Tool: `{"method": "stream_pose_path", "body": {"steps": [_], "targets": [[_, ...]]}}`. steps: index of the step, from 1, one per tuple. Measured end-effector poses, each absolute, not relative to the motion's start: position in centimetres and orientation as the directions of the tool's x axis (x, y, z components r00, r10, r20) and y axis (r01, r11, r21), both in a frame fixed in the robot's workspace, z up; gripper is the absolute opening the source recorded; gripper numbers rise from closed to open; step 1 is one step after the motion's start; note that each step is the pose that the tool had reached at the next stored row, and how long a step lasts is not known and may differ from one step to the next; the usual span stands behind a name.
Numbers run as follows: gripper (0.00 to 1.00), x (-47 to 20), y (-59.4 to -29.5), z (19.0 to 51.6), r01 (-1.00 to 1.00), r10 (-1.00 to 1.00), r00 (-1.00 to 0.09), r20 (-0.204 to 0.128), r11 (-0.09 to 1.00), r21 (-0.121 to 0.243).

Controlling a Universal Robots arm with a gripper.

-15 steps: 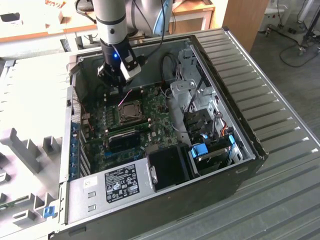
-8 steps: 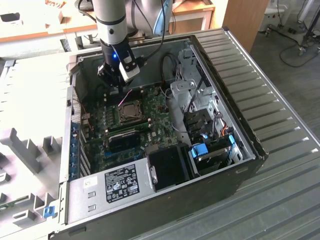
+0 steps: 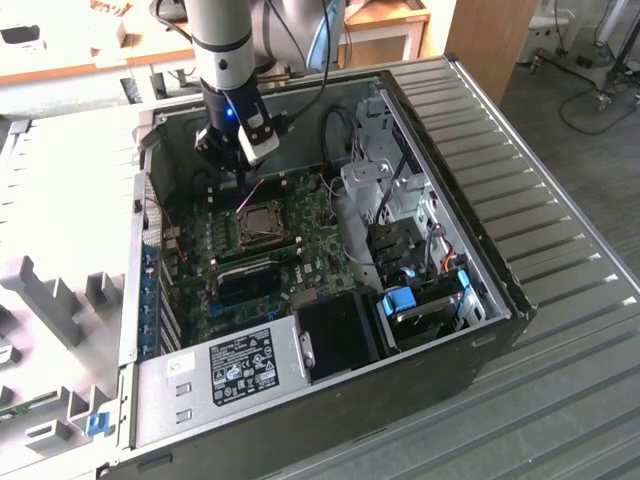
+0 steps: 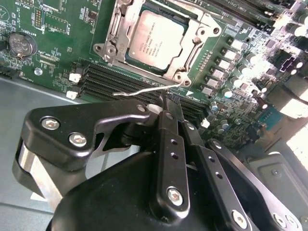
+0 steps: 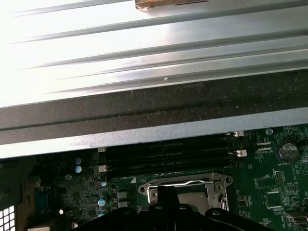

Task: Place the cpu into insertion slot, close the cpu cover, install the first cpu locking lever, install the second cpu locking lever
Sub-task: 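Install the first cpu locking lever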

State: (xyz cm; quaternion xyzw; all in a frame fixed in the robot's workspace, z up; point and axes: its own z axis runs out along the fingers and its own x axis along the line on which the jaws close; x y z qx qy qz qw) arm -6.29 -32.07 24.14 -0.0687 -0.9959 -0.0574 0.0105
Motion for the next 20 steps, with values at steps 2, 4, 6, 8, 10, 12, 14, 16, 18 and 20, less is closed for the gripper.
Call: {"method": "stream_pose_path", "body": {"steps": [2, 4, 6, 8, 10, 12, 14, 16, 18, 20], "targets": [[0.11, -6.29, -32.06, 24.13, 0.138, 0.135, -0.990, 0.031, 0.982, 0.129], [0.11, -6.29, -32.05, 24.12, 0.138, 0.135, -0.990, 0.030, 0.982, 0.132], [0.11, -6.30, -32.06, 24.05, 0.137, 0.135, -0.991, 0.023, 0.982, 0.134], [0.11, -6.30, -32.06, 23.96, 0.135, 0.135, -0.991, 0.009, 0.982, 0.136], [0.11, -6.30, -32.07, 23.88, 0.133, 0.135, -0.991, -0.008, 0.982, 0.138], [0.11, -6.30, -32.06, 23.79, 0.130, 0.135, -0.990, -0.028, 0.982, 0.140], [0.11, -6.30, -32.06, 23.73, 0.128, 0.135, -0.990, -0.040, 0.981, 0.147], [0.11, -6.30, -32.06, 23.68, 0.128, 0.136, -0.990, -0.039, 0.978, 0.164], [0.11, -6.30, -32.06, 23.64, 0.128, 0.137, -0.990, -0.036, 0.975, 0.183], [0.11, -6.30, -32.05, 23.61, 0.128, 0.137, -0.990, -0.036, 0.974, 0.185]]}}
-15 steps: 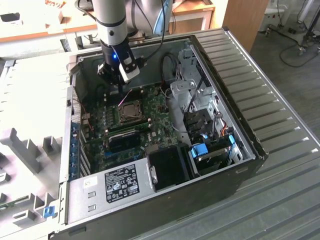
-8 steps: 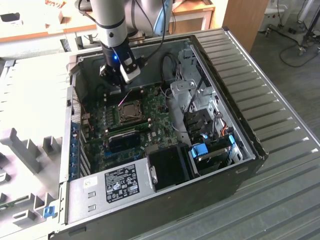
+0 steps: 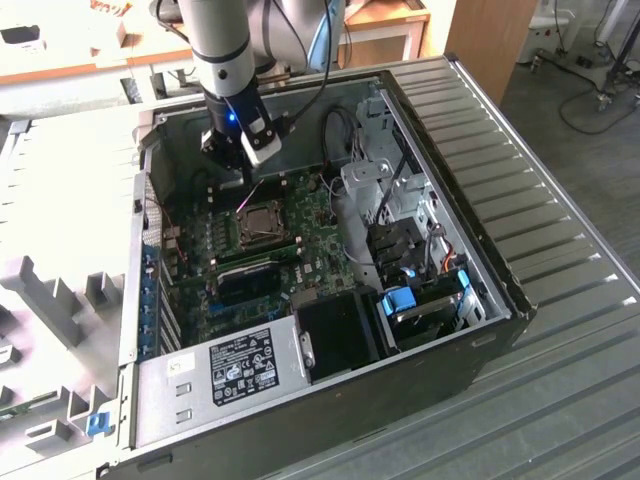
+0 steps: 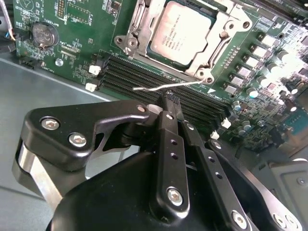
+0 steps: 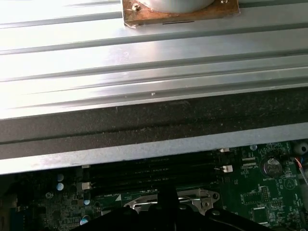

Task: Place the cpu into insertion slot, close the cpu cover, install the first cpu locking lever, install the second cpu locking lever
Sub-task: 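Install the first cpu locking lever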

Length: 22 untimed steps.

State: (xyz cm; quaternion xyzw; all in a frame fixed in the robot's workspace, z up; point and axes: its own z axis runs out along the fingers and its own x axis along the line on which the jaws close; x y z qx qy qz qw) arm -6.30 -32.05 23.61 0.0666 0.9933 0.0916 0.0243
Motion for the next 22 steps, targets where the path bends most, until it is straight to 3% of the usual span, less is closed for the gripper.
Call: {"method": "stream_pose_path", "body": {"steps": [22], "targets": [[0.11, -6.11, -32.06, 23.02, 0.127, 0.136, -0.990, -0.037, 0.974, 0.185]]}}
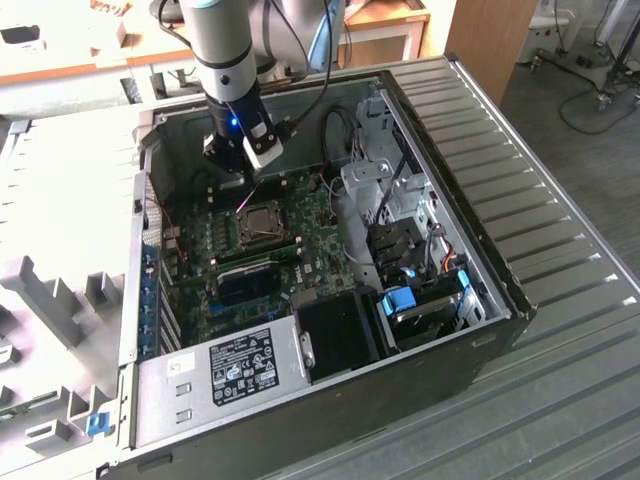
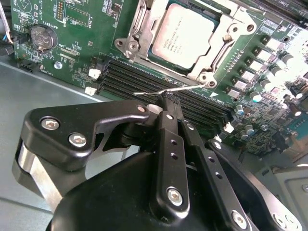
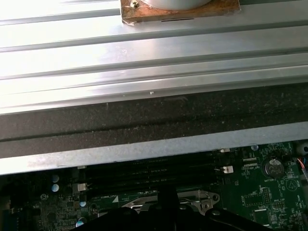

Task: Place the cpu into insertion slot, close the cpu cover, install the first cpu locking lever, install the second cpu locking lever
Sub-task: 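Install the first cpu locking lever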

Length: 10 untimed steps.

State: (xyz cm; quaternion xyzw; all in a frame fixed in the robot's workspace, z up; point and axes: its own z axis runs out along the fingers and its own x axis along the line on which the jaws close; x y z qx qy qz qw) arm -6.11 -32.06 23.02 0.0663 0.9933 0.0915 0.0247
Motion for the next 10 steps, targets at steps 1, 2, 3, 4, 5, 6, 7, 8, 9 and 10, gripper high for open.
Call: {"method": "stream_pose_path", "body": {"steps": [1, 2, 3, 4, 5, 6, 7, 8, 9, 10], "targets": [[0.11, -6.11, -32.06, 23.02, 0.127, 0.136, -0.990, -0.037, 0.975, 0.184], [0.11, -6.11, -32.06, 23.01, 0.127, 0.136, -0.990, -0.037, 0.975, 0.184], [0.11, -6.11, -32.06, 23.01, 0.127, 0.136, -0.990, -0.037, 0.975, 0.183], [0.11, -6.11, -32.06, 23.02, 0.127, 0.136, -0.990, -0.037, 0.975, 0.182], [0.11, -6.11, -32.06, 23.02, 0.127, 0.136, -0.990, -0.037, 0.975, 0.182], [0.11, -6.11, -32.06, 23.00, 0.127, 0.136, -0.990, -0.038, 0.975, 0.182], [0.11, -6.11, -32.06, 22.98, 0.127, 0.136, -0.990, -0.038, 0.975, 0.182], [0.11, -6.11, -32.06, 22.93, 0.127, 0.136, -0.990, -0.039, 0.975, 0.182], [0.11, -6.11, -32.06, 22.88, 0.127, 0.136, -0.990, -0.040, 0.975, 0.183], [0.11, -6.11, -32.06, 22.82, 0.126, 0.136, -0.990, -0.041, 0.975, 0.183]]}}
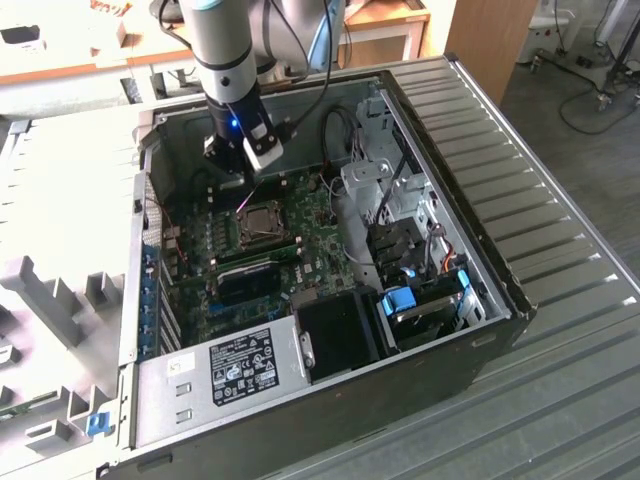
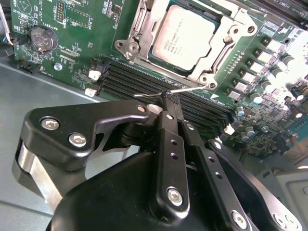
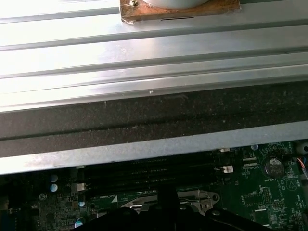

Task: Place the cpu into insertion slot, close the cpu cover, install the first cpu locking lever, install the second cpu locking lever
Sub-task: 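Install the first cpu locking lever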

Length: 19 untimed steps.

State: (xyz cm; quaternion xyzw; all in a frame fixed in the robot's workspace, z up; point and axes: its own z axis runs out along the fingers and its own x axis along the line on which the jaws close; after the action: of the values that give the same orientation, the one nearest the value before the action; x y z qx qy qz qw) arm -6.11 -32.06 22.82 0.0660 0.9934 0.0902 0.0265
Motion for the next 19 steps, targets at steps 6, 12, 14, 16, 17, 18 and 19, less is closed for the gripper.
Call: {"method": "stream_pose_path", "body": {"steps": [6, 12, 14, 16, 17, 18, 19], "targets": [[0.11, -6.12, -32.07, 22.58, 0.125, 0.135, -0.990, -0.044, 0.975, 0.185], [0.11, -6.12, -32.06, 22.54, 0.125, 0.136, -0.990, -0.042, 0.971, 0.204], [0.11, -6.11, -32.06, 22.53, 0.125, 0.136, -0.990, -0.042, 0.971, 0.205], [0.11, -6.11, -32.07, 22.50, 0.125, 0.136, -0.990, -0.042, 0.971, 0.205], [0.11, -6.11, -32.07, 22.47, 0.125, 0.136, -0.990, -0.042, 0.971, 0.205], [0.11, -6.11, -32.07, 22.43, 0.125, 0.136, -0.990, -0.042, 0.971, 0.205], [0.11, -6.11, -32.06, 22.38, 0.125, 0.136, -0.990, -0.042, 0.971, 0.205]]}}
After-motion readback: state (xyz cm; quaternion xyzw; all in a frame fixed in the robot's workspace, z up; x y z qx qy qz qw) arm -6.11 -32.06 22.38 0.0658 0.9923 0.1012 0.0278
